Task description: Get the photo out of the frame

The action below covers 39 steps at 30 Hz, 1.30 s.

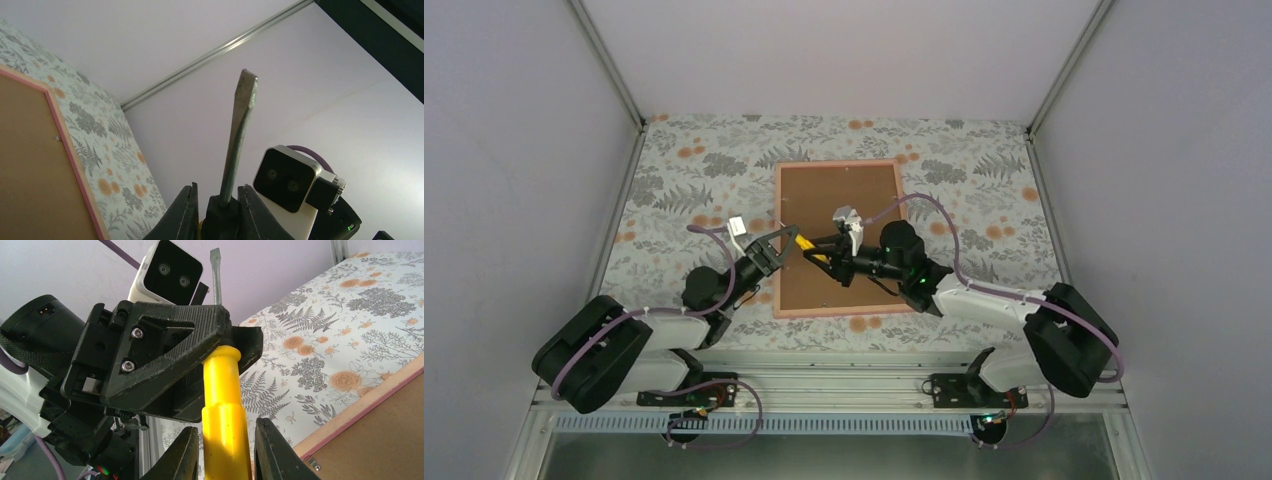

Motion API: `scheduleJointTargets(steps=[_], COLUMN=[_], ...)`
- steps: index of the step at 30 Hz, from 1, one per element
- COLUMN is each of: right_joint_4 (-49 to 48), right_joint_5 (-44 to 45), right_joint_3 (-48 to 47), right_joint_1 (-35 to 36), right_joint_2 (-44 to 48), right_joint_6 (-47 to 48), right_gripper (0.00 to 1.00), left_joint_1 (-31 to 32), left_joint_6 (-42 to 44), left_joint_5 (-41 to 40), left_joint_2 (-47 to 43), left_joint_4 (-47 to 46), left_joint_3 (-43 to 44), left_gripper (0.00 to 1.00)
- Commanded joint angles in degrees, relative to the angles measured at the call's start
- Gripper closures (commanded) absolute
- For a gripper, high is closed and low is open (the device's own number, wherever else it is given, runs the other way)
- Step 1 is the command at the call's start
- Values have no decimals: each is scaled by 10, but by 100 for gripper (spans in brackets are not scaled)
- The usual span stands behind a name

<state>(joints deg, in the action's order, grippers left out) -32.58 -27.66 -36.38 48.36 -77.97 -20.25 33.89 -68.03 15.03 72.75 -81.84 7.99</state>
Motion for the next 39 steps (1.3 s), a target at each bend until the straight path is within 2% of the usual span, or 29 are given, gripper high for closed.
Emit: scheduleJointTargets(steps=[1, 13, 20, 23, 33, 39], right_joint_4=[-50, -96, -109, -94, 18, 61], right_joint_5=[8, 32, 40, 48, 100, 102], right_joint_3=[-6, -1, 4, 3, -13, -31], right_joint_1=[7, 20, 23, 22, 19, 17], right_joint_2=[-13, -45, -45, -34, 28, 45], right_joint_6=[-13, -35, -35, -22, 34, 55], right_gripper=[79, 77, 88, 96, 96, 96], left_joint_1=[4, 11, 11, 11, 11, 10], left_joint_6=[-14, -30, -42, -48, -63, -67], left_joint_5=[-23, -53, -60, -64, -83, -80], left_joint_2=[2, 4, 8, 14, 10, 5], left_joint_4=[-88, -98, -104, -113, -97, -80], left_joint_3=[-2, -13, -21, -29, -76, -81], left_gripper=[98, 98, 98, 98, 93, 91])
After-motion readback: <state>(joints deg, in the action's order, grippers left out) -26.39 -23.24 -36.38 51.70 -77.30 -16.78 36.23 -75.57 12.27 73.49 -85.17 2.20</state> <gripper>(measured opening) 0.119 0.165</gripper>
